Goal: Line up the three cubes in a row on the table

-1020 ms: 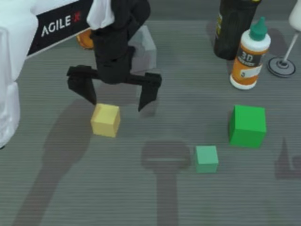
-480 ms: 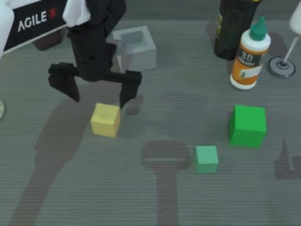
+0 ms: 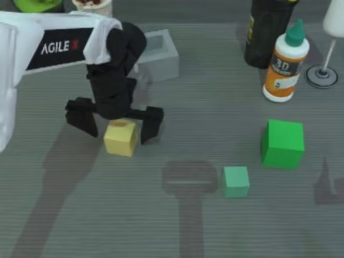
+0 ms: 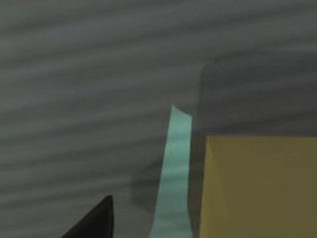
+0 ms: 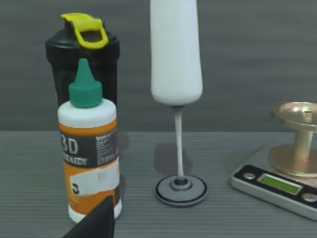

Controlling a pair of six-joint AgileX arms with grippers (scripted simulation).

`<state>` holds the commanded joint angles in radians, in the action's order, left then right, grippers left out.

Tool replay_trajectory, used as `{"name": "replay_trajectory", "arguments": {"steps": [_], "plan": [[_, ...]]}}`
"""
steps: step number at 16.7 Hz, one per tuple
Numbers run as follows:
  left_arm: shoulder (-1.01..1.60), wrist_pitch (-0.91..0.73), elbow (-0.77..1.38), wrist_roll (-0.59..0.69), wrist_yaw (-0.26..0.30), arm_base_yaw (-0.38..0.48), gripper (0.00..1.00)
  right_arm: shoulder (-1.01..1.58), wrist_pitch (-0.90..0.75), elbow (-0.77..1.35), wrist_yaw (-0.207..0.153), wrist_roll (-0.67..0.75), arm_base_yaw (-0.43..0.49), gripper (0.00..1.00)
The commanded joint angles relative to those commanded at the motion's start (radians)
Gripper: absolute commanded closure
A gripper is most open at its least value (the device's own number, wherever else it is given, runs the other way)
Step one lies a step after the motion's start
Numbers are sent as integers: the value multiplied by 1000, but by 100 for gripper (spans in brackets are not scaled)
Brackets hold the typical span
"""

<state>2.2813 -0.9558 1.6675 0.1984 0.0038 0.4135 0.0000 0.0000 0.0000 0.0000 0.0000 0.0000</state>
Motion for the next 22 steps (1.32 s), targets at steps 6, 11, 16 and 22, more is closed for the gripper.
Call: {"name": "replay_trajectory", "arguments": {"steps": [6, 11, 16, 22], "plan": [[19, 56, -37, -1, 0, -1, 0, 0, 0, 0, 0, 0, 0, 0], [19, 56, -37, -1, 0, -1, 38, 0, 0, 0, 0, 0, 0, 0], [19, 56, -37, -1, 0, -1, 75, 0, 0, 0, 0, 0, 0, 0], [19, 56, -37, -1, 0, -1, 100, 0, 0, 0, 0, 0, 0, 0]]}}
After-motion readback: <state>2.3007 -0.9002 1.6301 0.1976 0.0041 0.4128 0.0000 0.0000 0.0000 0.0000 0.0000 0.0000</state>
